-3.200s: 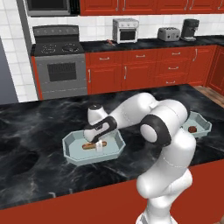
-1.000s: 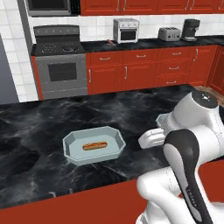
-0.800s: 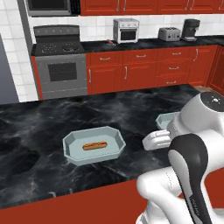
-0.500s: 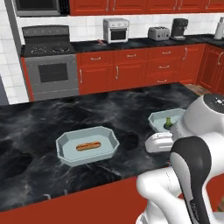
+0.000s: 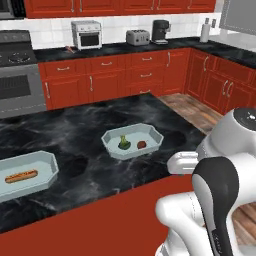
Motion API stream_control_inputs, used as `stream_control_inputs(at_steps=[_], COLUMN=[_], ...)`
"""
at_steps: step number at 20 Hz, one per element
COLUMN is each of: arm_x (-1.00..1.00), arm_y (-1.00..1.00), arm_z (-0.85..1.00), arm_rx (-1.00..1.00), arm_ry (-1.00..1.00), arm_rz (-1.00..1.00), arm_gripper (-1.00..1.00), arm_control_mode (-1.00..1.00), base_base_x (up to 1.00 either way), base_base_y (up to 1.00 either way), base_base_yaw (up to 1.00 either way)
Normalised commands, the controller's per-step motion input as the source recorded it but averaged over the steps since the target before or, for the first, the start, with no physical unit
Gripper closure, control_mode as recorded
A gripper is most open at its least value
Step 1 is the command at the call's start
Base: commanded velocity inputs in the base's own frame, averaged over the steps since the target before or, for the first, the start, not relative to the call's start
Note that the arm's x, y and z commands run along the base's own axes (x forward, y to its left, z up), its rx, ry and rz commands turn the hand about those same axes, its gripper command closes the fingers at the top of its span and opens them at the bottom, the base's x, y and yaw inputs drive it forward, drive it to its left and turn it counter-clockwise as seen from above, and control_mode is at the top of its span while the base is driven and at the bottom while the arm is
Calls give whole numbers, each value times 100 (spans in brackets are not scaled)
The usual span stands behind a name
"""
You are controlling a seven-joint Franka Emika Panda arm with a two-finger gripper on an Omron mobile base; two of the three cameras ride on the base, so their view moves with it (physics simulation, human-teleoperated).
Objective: Place the cold items (broccoli and pear) from the fridge in one tupperware on the dining counter. Place the warm items (hot dog and kebab skewer) in the stove area in another tupperware.
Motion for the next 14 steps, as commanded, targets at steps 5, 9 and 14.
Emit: stream_control_inputs(at_steps=[5, 9, 14], arm_x=[0, 0, 0], arm_y=[0, 0, 0], arm_z=[0, 0, 0], arm_rx=[0, 0, 0], arm_ry=[0, 0, 0], arm_rz=[0, 0, 0], arm_gripper=[-100, -100, -100], arm_control_mode=[100, 100, 100], base_base_x=[11, 15, 24], base_base_y=[-100, -100, -100], base_base_yaw=[-2, 0, 0])
